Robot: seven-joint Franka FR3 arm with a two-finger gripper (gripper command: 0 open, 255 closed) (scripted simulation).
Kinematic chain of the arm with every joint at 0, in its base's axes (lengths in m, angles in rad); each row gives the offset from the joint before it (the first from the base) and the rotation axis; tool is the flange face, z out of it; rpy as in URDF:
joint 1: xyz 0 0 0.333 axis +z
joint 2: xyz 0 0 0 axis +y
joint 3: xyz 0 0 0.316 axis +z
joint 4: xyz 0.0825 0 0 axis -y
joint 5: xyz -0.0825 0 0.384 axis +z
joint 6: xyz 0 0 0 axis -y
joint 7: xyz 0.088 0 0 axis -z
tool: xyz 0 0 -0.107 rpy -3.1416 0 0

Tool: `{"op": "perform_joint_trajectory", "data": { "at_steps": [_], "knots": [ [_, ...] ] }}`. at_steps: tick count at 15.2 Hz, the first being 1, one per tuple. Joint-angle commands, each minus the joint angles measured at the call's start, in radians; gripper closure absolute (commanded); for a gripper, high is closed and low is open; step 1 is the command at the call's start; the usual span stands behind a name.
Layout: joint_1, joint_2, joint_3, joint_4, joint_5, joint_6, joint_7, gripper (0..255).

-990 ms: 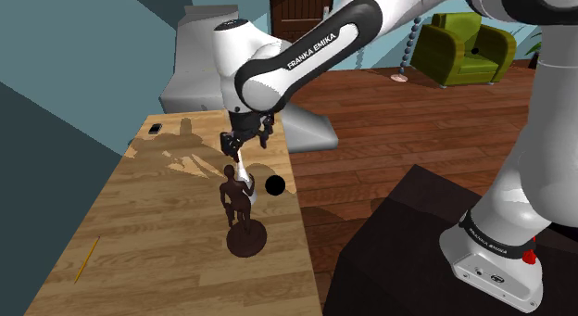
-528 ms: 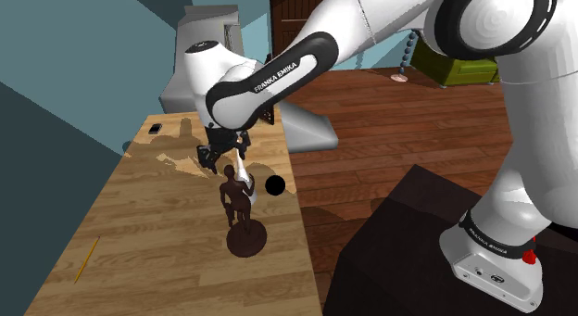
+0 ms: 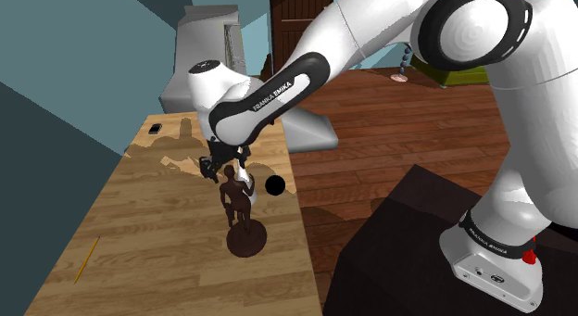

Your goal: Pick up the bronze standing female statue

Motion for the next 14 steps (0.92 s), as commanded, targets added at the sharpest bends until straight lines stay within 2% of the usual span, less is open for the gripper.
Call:
{"op": "perform_joint_trajectory", "data": {
  "at_steps": [1,10,14],
  "knots": [
    [0.0,0.003,-0.001,-0.002,-0.001,0.005,0.001,255],
    [0.0,0.001,-0.001,-0.003,-0.001,0.005,0.0,255],
    [-0.004,-0.029,0.006,0.005,0.009,-0.032,-0.006,255]
  ]
}}
